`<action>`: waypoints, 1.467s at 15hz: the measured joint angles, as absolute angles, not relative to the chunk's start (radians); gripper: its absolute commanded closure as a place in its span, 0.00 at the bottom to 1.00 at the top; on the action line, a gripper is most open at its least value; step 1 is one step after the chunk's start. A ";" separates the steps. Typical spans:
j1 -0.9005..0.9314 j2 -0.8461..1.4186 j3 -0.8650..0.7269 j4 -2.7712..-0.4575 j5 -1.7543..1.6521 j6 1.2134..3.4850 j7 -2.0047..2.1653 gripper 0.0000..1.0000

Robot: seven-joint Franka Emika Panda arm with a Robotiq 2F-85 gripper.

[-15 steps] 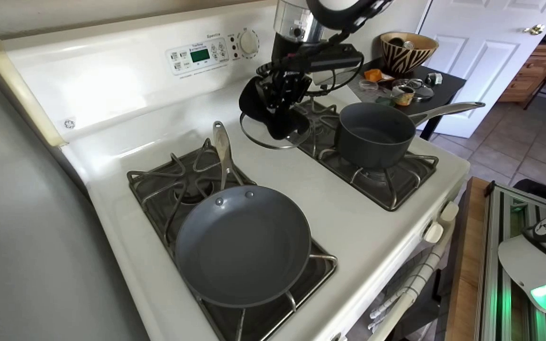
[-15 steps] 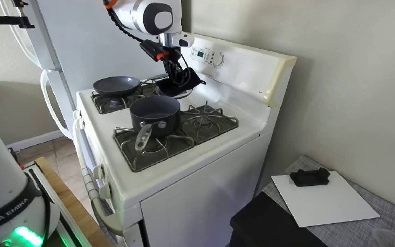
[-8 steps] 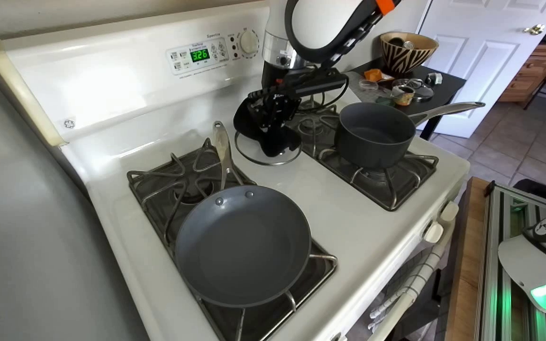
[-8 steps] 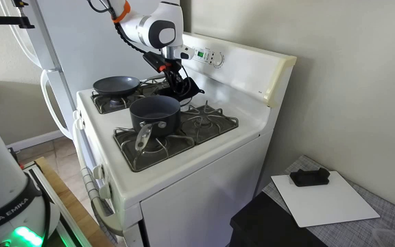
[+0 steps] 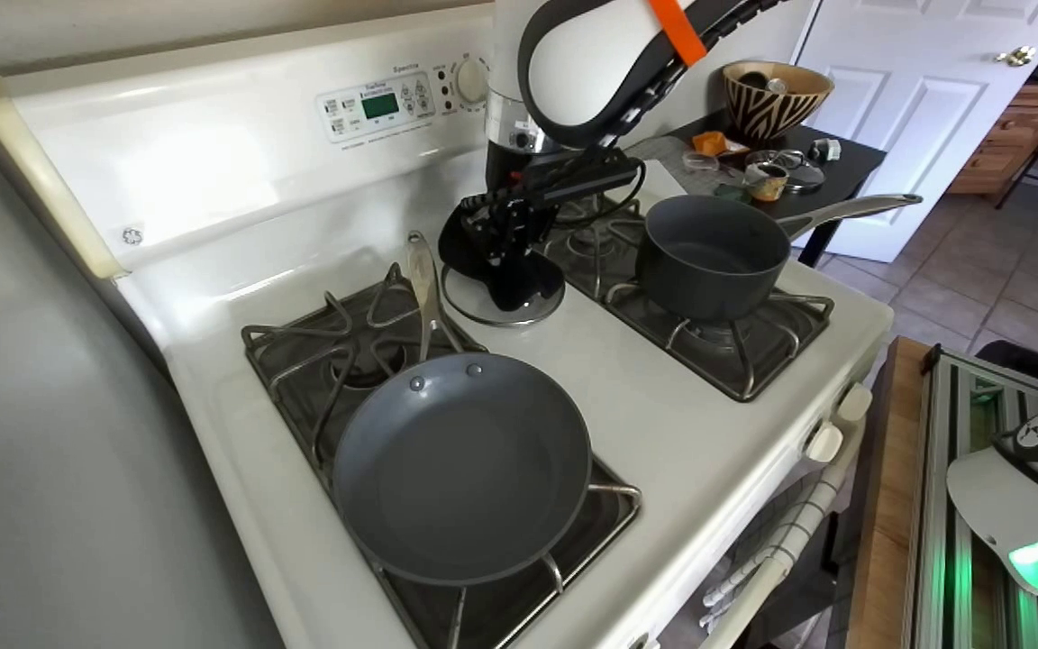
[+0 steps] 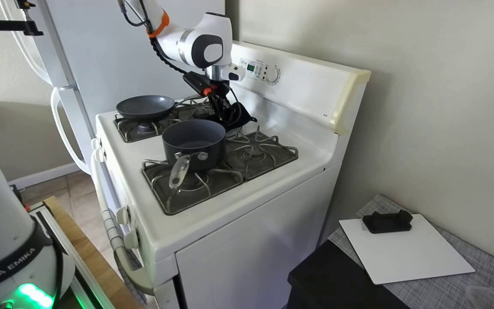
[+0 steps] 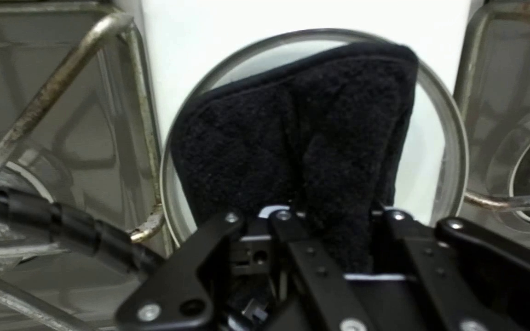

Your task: Use the black trivet mat to lift the lid from the pot and put it on the stove

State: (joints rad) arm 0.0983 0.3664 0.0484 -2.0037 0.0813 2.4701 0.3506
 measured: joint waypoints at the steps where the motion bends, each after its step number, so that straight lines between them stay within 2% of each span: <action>1: 0.103 0.375 0.045 -1.997 0.077 2.470 0.351 0.96; 16: 0.159 0.431 0.006 -1.904 -0.022 2.396 0.397 0.94; 17: 0.161 0.434 0.005 -1.899 -0.027 2.390 0.400 0.68; 20: 0.163 0.438 0.003 -1.889 -0.030 2.379 0.404 0.51; 22: 0.164 0.439 0.002 -1.885 -0.030 2.372 0.404 0.33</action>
State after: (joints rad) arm 0.1636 0.4395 0.0025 -1.8847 -0.0299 2.3718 0.4041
